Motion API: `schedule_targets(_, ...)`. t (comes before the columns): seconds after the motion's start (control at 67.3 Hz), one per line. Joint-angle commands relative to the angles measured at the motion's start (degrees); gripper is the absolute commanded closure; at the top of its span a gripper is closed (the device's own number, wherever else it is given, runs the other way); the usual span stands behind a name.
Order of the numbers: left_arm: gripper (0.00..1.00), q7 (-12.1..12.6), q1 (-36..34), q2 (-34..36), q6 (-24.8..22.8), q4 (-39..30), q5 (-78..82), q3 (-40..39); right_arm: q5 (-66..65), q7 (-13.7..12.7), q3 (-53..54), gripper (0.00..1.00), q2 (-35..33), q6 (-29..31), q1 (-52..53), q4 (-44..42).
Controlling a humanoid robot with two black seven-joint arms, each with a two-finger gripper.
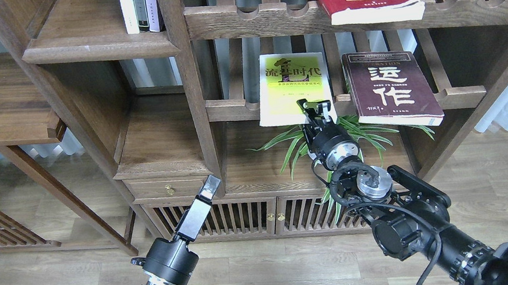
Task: Organize books on shelf
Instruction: 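Insert the right gripper behind the yellow book's lower edge, then tip the yellow book outward off the shelf with the right gripper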
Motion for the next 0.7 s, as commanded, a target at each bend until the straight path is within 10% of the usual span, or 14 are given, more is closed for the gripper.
schedule_targets(0.0,0.00,0.00,-0.16,0.00,0.00,0.16,0.00,0.39,0.27,0.00,-0.03,0.95,0.01,2.68,-0.51,1.74)
schedule_targets(0.684,0.00,-0.09,-0.95,0.00,0.00,-0.63,-0.35,1.10,-1.75,0.17,-0.91,0.95,0.01,15.07,-15.54,25.56)
